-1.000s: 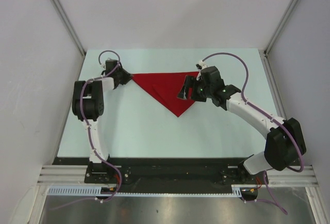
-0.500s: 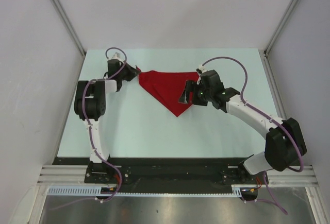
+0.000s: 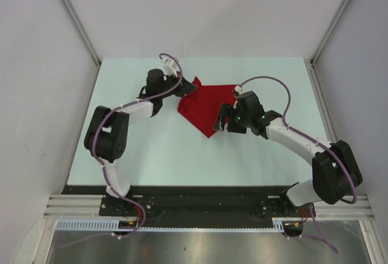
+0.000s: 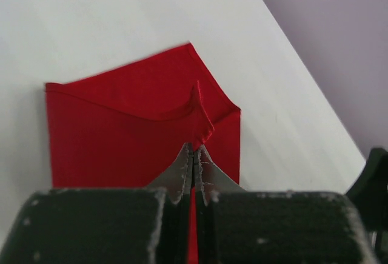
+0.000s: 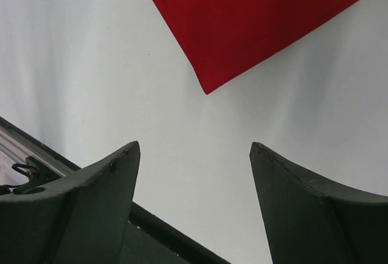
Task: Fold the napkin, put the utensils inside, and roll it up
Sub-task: Fold the napkin
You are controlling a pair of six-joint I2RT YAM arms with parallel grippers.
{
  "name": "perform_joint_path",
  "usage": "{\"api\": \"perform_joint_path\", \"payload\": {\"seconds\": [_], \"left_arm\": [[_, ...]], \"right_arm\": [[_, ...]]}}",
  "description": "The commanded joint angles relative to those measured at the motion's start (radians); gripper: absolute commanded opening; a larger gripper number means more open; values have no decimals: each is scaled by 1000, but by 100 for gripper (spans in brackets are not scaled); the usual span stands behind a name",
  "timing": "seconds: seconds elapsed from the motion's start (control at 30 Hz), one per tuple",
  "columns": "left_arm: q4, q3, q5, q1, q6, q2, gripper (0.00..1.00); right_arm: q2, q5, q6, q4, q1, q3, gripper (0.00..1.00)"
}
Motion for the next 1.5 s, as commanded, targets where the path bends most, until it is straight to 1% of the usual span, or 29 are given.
{"api": "perform_joint_path", "payload": {"seconds": [0.0, 0.13, 0.17, 0.27, 0.43, 0.6, 0.8, 0.9, 0.93, 0.97, 1.0, 1.07, 1.1, 1.2, 1.37, 1.47], "left_arm": [[-81, -51, 45, -86, 181, -63, 0], [-153, -81, -31, -192, 267, -63, 0], [-182, -81, -63, -206, 294, -58, 0], [-195, -96, -87, -238, 305, -39, 0], [-189, -153, -136, -277, 336, -43, 0], [-195, -182, -196, -286, 342, -20, 0], [-196, -205, -206, -304, 358, -17, 0], [-196, -203, -187, -306, 344, -3, 0], [-208, -197, -170, -306, 332, 1, 4], [-211, -194, -164, -307, 322, 0, 11], [-213, -194, -157, -307, 313, -6, 29], [-199, -203, -138, -307, 286, -35, 45], [-196, -206, -135, -307, 279, -49, 55], [-215, -213, -135, -307, 269, -107, 66], [-267, -193, -152, -301, 273, -183, 73], [-271, -187, -140, -286, 264, -221, 75]], "right_arm": [[-64, 12, 15, 40, 5, -37, 79], [-82, 23, 20, 46, 5, -71, 79], [-85, 24, 20, 46, 4, -75, 79], [-101, 34, 26, 47, 3, -98, 79], [-128, 46, 37, 52, 2, -138, 79], [-144, 46, 43, 58, -1, -161, 79], [-134, 44, 43, 61, -1, -163, 79], [-125, 40, 43, 67, -1, -161, 79], [-122, 40, 43, 69, -1, -161, 79], [-122, 40, 43, 69, -3, -160, 79], [-124, 41, 45, 69, -3, -161, 79], [-125, 43, 49, 69, -3, -164, 79], [-125, 43, 49, 70, -3, -166, 79], [-118, 43, 57, 78, -7, -170, 80], [-76, 8, 78, 122, -39, -170, 80], [-52, -28, 81, 162, -82, -170, 80]]}}
